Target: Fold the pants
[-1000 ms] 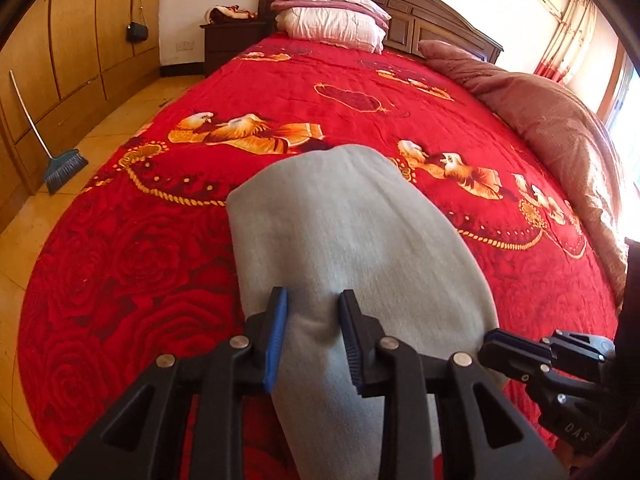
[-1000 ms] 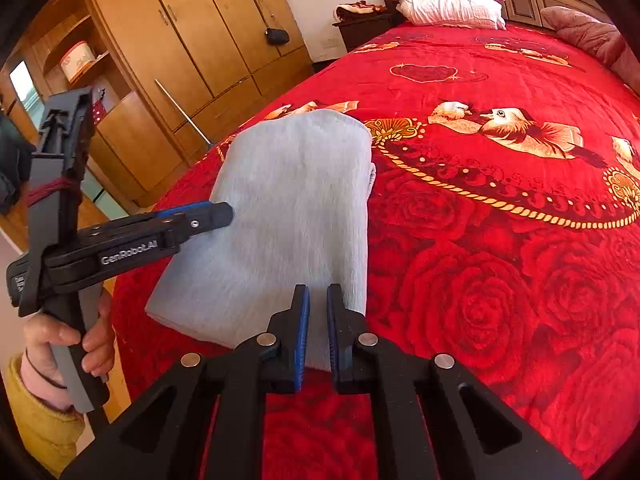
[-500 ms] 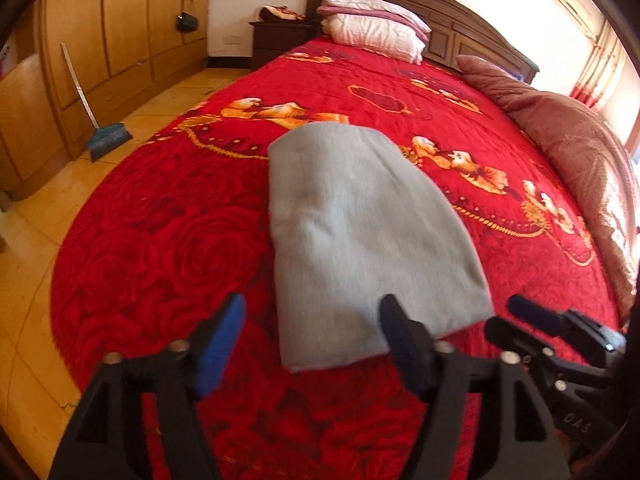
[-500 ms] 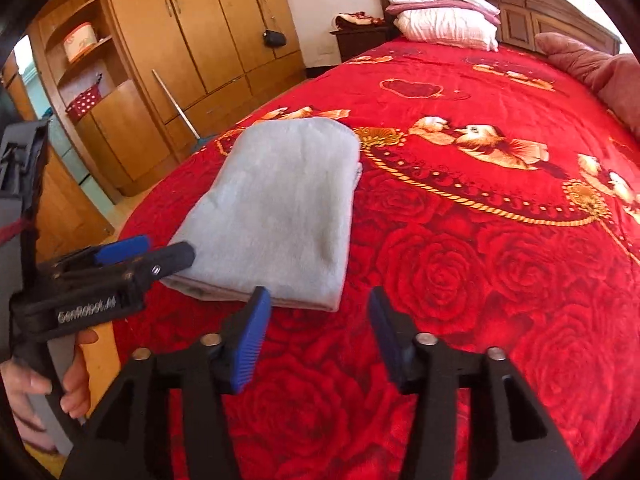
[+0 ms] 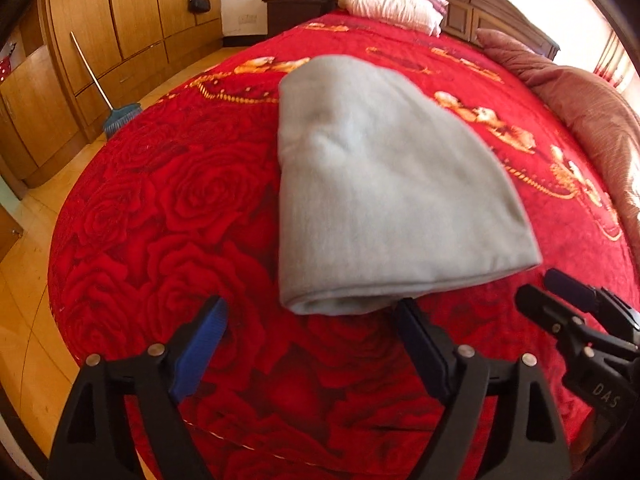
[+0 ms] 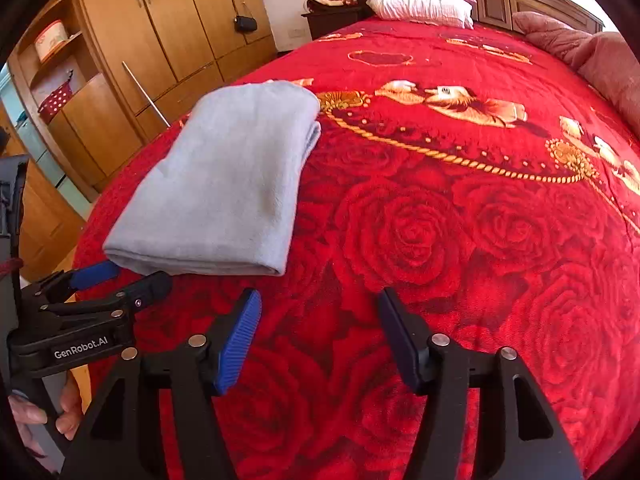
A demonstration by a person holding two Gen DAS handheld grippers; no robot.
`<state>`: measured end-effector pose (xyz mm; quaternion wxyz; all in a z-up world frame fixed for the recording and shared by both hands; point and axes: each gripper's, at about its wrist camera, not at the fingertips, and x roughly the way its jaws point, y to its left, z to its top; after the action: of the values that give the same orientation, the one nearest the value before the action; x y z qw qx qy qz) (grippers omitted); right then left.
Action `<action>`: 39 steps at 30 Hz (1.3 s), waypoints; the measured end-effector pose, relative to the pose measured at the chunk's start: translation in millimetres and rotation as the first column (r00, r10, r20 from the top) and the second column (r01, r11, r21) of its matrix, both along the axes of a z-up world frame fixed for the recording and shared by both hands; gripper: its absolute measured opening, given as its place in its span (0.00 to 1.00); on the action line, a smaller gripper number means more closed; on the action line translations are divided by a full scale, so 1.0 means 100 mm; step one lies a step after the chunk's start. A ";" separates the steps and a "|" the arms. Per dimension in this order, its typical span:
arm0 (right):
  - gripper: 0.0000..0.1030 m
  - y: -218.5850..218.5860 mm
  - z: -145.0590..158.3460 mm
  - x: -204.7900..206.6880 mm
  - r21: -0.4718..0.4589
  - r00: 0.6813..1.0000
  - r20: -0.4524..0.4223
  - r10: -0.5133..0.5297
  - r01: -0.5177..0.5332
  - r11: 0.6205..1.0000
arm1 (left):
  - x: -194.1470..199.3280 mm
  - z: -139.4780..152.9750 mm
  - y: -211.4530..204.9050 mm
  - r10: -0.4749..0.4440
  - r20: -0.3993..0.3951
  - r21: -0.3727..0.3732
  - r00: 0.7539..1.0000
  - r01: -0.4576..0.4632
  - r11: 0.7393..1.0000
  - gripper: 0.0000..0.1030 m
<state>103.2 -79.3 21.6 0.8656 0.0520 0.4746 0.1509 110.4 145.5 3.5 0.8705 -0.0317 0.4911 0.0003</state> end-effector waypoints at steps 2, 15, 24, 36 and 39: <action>0.68 0.01 -0.02 0.00 -0.004 1.000 0.009 0.005 -0.005 1.000 | 0.00 -0.05 0.02 0.013 -0.006 -0.012 1.000 -0.013 1.000 0.90; 0.76 0.10 -0.08 0.02 -0.038 0.999 0.036 0.009 -0.007 0.999 | 0.04 -0.10 0.05 0.023 -0.008 -0.019 1.000 -0.024 1.000 0.98; 0.80 0.14 -0.09 0.03 -0.046 0.999 0.044 0.015 -0.013 0.999 | 0.06 -0.11 0.04 0.025 -0.011 -0.017 1.000 -0.025 1.000 0.99; 0.83 0.15 -0.10 0.01 -0.046 0.999 0.049 0.021 -0.019 0.999 | 0.09 -0.13 0.03 0.035 -0.020 -0.017 0.999 -0.035 0.999 1.00; 0.84 0.15 -0.10 0.02 -0.043 0.999 0.048 0.021 -0.019 0.999 | 0.09 -0.13 0.03 0.035 -0.020 -0.017 0.999 -0.036 0.999 1.00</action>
<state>105.1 -64.3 11.2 0.8762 0.0251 0.4571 0.1504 119.4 148.4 -9.3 0.8651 -0.0480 0.4992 0.0118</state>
